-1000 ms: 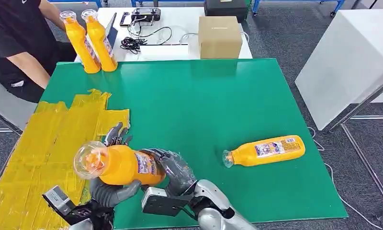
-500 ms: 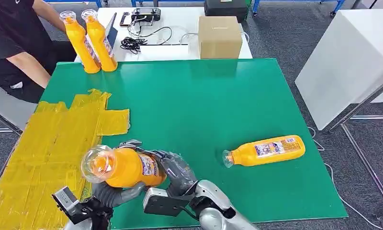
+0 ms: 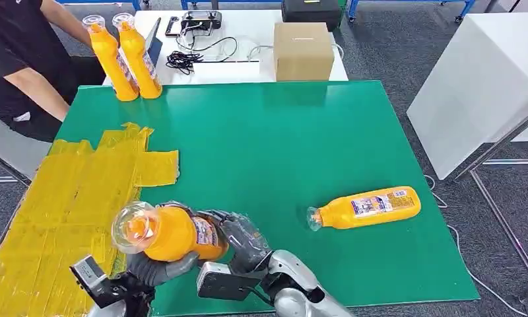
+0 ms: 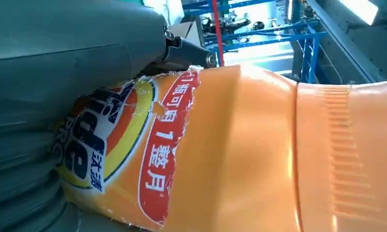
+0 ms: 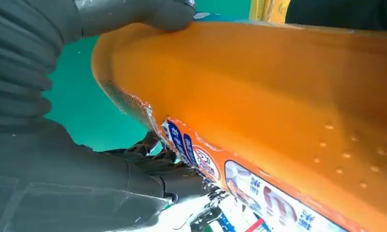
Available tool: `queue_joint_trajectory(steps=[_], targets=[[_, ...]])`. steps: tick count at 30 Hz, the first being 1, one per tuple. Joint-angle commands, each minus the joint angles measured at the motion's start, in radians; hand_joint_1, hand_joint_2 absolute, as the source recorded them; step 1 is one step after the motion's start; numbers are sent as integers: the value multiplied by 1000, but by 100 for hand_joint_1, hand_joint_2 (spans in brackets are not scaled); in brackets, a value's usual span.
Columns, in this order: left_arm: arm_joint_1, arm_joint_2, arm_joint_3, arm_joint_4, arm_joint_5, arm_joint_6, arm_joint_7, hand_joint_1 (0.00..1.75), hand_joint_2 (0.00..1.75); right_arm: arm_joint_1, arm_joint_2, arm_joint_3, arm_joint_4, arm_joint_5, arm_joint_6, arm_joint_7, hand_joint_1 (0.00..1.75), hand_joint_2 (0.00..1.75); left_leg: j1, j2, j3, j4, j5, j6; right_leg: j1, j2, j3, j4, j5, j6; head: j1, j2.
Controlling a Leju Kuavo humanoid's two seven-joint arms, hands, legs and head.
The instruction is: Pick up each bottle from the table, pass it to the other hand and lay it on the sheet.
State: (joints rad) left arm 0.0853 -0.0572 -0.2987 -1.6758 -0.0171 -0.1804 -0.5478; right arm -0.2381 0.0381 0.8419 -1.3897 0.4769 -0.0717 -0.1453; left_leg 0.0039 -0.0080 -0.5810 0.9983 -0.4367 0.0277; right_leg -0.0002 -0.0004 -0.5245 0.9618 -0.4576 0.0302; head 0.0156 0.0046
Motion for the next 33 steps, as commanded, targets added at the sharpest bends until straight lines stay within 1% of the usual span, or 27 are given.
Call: queue_joint_trajectory(steps=[1, 2, 4, 5, 6, 8, 9, 10, 11, 13, 14, 16, 17, 18, 19, 20, 21, 22, 23, 24, 28, 30, 31, 33], targets=[[-5, -5, 106, 29, -5, 82, 20, 175, 175, 18, -34, 4, -22, 52, -53, -13, 0, 0, 1, 1, 5, -2, -1, -1, 1, 0, 6, -2, -1, 0, 0, 0], [-4, 3, 132, 24, -20, 106, 22, 175, 175, 31, -45, -10, -45, 55, -63, -14, 0, 0, 0, 0, 2, -1, 0, -1, 0, 0, 2, -1, 0, 0, 0, 0], [-4, 19, 168, 17, -25, 122, 24, 175, 175, 46, -62, -29, -75, 56, -68, -12, 0, 0, 0, -1, 2, -1, 0, -1, 0, -1, 3, -1, -1, 0, 0, 0], [-4, 17, 174, 15, -32, 125, 23, 175, 175, 53, -62, -35, -85, 57, -68, -11, 0, 0, 0, 0, 2, -1, 0, -1, 0, -1, 2, -1, 0, 0, 0, 0], [1, 14, 206, 7, -89, 187, 18, 175, 175, 84, -61, -65, -116, 62, -87, -18, 0, 0, 0, 0, 3, -1, -1, -1, 0, -1, 3, -1, -1, 0, 0, 0], [11, 20, 250, -10, -113, 232, 15, 175, 175, 122, -73, -88, -172, 73, -106, -18, 0, 0, 0, 0, 1, 0, -1, -1, 0, 0, 2, -1, 0, 0, 0, 0], [17, 19, 277, -21, -124, 254, 12, 175, 175, 138, -85, -102, -202, 75, -114, -18, 0, 0, 1, 1, 3, -1, -1, -1, 1, 0, 3, -1, -1, 0, 0, 0], [21, 18, 292, -30, -134, 266, 11, 175, 175, 150, -93, -115, -221, 75, -118, -18, 0, 0, 0, 0, 1, 0, 0, -1, 0, -1, 1, -1, -1, 0, 0, 0], [26, 16, 305, -37, -143, 276, 10, 175, 175, 160, -97, -130, -237, 75, -124, -18, 0, 0, 1, -1, 3, 0, -1, -1, 0, -2, 3, -1, -1, 0, 1, 0], [33, 10, 314, -46, -208, 332, 11, 175, 175, 178, -107, -154, -262, 81, -131, -23, 0, 0, 0, 0, 1, 0, -1, 0, 0, 0, 1, -1, -1, 0, 0, 0], [33, 9, 313, -46, -264, 381, 13, 175, 175, 183, -111, -161, -270, 84, -132, -25, 0, 0, 1, 0, 3, 0, -1, 0, 0, 0, 3, -1, -1, 0, 0, 0], [25, 18, 300, -32, -526, 582, 35, 175, 175, 195, -118, -176, -285, 87, -136, -27, 0, 0, 0, 0, 2, 0, -1, -1, 0, -1, 3, -1, -1, 0, 0, 0], [18, 30, 287, -11, -700, 685, 93, 175, 175, 200, -125, -181, -294, 88, -135, -29, 0, 0, 0, -1, 2, -1, -1, -1, 0, -1, 2, -1, -1, 0, 0, 0], [10, 46, 273, 6, -856, 754, 149, 175, 175, 201, -132, -186, -302, 90, -139, -30, 0, 0, 0, -2, 1, -1, 0, 0, 0, -2, 1, -1, -1, 0, 0, 0], [1, 80, 254, 38, -1003, 793, 237, 175, 175, 200, -144, -195, -310, 85, -133, -30, 0, 0, 0, -3, 2, -1, 0, -1, 0, -3, 3, -1, -1, 0, 0, 0], [-6, 95, 257, 66, -1083, 803, 279, 175, 175, 201, -151, -202, -316, 83, -131, -30, 0, 0, 0, -2, 1, -1, 0, -1, 0, -2, 2, -1, -1, 0, 0, 0], [-13, 105, 250, 90, -1147, 811, 317, 175, 175, 202, -158, -212, -323, 85, -130, -29, 0, 0, 0, -2, 3, -2, 0, -1, 0, -2, 4, -2, -1, 0, 0, 0], [-23, 123, 248, 138, -1248, 821, 382, 175, 175, 207, -179, -229, -340, 96, -131, -23, 0, 0, 0, -2, 3, -2, 0, -1, -1, -2, 3, -2, 0, 0, 0, 0], [-27, 131, 248, 161, -1261, 841, 396, 175, 175, 210, -188, -237, -347, 97, -124, -22, 0, 0, 0, -2, 2, -2, 1, -1, -1, -2, 2, -2, 0, 0, 0, 0], [-32, 143, 246, 197, -1313, 822, 433, 175, 175, 213, -215, -251, -361, 149, -132, -6, 0, 0, -1, -2, 4, -3, 1, -1, -1, -3, 4, -2, -1, 0, 0, 0], [-48, 161, 231, 292, -1368, 806, 472, 175, 175, 221, -281, -318, -403, 201, -129, 22, 0, 0, -1, -2, 3, -2, 0, 0, -1, -3, 3, -2, -1, 0, 0, 0], [-48, 161, 228, 304, -1373, 814, 478, 175, 175, 223, -287, -331, -410, 198, -120, 22, 0, 0, -1, -2, 3, -2, 0, 0, -1, -3, 2, -2, -1, 0, 0, 0], [-48, 161, 228, 304, -1373, 814, 478, 175, 175, 223, -287, -331, -410, 198, -120, 22, 0, 0, -1, -2, 5, -2, 0, -1, -1, -3, 5, -2, -1, 0, 0, 0], [-48, 162, 225, 302, -1375, 814, 478, 175, 175, 223, -283, -331, -412, 200, -120, 23, 0, 0, 0, -1, 3, -1, 0, -1, -1, -1, 3, -2, -1, 0, 0, 0]])
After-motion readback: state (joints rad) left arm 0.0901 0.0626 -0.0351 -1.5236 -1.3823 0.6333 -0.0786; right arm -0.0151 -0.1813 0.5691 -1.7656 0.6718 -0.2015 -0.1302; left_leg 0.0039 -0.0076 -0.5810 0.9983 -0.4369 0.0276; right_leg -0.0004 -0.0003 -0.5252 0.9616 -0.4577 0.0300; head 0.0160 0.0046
